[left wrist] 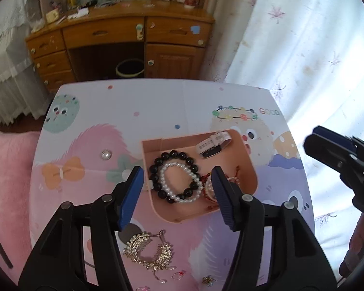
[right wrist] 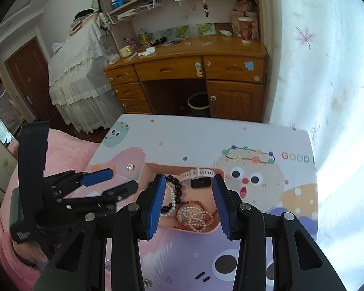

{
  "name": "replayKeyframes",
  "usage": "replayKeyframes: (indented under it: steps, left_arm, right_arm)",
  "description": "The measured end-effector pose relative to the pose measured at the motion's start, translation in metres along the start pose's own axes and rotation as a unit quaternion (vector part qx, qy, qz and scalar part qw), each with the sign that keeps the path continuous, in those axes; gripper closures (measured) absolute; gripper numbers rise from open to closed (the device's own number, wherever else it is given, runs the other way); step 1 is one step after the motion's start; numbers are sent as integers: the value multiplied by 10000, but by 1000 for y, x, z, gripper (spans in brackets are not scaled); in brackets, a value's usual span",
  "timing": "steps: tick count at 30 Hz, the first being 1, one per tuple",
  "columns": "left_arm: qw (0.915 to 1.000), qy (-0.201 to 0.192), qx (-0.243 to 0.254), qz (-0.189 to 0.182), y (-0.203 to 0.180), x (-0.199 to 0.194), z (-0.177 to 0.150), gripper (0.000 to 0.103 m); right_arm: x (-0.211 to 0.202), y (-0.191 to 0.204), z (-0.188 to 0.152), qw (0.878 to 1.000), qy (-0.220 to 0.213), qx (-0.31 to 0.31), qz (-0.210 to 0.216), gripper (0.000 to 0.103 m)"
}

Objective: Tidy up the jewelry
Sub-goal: 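Move both tools back from the tray to the remaining jewelry, then grasp the pink-gem flower ring with the left tool while the right grasps the blue flower brooch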

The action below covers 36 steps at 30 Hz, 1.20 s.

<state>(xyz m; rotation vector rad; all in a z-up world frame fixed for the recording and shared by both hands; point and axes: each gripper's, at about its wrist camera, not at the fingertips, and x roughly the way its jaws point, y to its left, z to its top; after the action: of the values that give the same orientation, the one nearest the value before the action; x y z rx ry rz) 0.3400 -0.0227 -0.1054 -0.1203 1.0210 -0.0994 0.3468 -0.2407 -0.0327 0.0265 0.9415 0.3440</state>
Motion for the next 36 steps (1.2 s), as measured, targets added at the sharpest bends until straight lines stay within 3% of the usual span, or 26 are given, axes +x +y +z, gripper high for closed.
replayKeyframes:
  steps: [5, 7, 15, 22, 26, 31, 36]
  left_arm:
    - [9993, 141, -124, 312, 23, 1, -11, 47]
    - [9987, 193, -234, 408, 32, -3, -20, 47]
    - [9970, 561, -461, 273, 53, -23, -68, 43]
    - [9926, 1148, -321, 240, 59, -28, -122, 43]
    - [9892, 1462, -65, -47, 54, -26, -145, 42]
    - [9838, 1697, 490, -292, 45, -22, -168, 42]
    - [9809, 1703, 880, -336, 48, -17, -180, 42]
  right_arm:
    - [11, -19, -22, 9992, 269, 266, -119, 57]
    - [13, -23, -36, 9989, 333, 305, -140, 44]
    - [10, -6, -100, 9968, 641, 36, -481, 24]
    - [8, 24, -146, 9950, 949, 88, -306, 24]
    - [8, 53, -172, 9939, 1058, -245, -195, 24]
    - [8, 89, -213, 9928, 521, -1064, -185, 24]
    - [19, 118, -251, 9883, 322, -1489, -116, 24]
